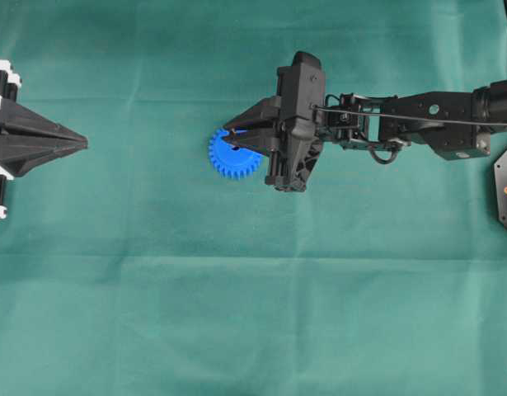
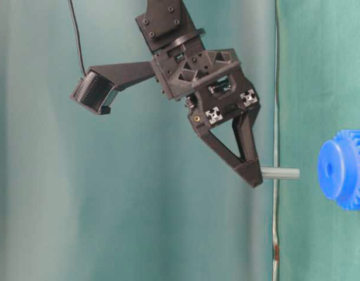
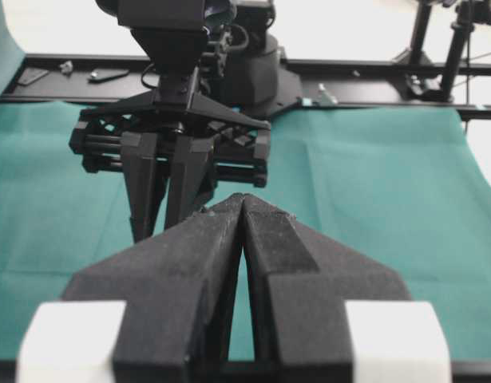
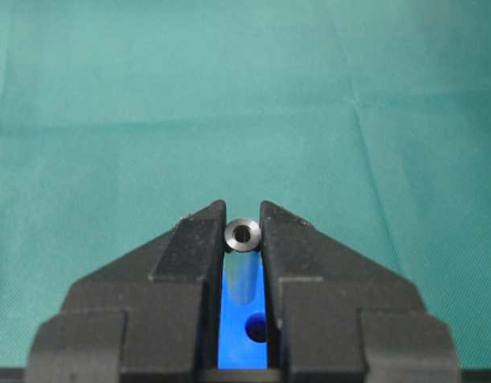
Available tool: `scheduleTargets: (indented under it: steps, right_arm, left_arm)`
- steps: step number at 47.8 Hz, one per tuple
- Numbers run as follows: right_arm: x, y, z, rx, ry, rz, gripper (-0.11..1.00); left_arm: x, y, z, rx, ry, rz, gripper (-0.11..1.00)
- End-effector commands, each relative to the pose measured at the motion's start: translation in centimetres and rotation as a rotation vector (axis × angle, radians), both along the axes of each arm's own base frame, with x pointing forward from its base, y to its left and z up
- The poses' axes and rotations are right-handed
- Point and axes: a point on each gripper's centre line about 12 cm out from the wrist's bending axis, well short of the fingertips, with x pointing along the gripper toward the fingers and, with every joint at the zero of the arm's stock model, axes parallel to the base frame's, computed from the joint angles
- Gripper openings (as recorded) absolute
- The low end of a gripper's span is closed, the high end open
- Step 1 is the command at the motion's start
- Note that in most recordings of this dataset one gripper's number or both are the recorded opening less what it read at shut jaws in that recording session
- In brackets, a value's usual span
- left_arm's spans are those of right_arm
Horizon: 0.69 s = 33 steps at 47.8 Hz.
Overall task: Insert the shaft placed at a random location into the center hole of the medium gear at another random location.
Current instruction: 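Carry the held shaft left and position it above the blue gear's hole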
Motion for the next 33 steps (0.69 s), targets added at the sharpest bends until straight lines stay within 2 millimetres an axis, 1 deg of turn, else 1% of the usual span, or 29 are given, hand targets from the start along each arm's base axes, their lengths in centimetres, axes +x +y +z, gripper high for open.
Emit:
scheduleTargets:
  steps: [1, 9, 33]
  right_arm:
    - [0.2, 0.0, 1.0, 0.009, -0.030, -0.006, 0.13]
    - [0.2, -0.2, 0.7, 0.010, -0.024, -0.011, 0.13]
    - [0.5, -1.0, -1.3, 0.011, 0.005, -0.028, 0.13]
  left_arm:
    - [0.2, 0.1, 0.6, 0.000, -0.015, 0.003, 0.00]
    - [0.2, 0.0, 0.6, 0.000, -0.015, 0.001, 0.00]
    - [0.2, 0.1, 0.6, 0.000, -0.015, 0.003, 0.00]
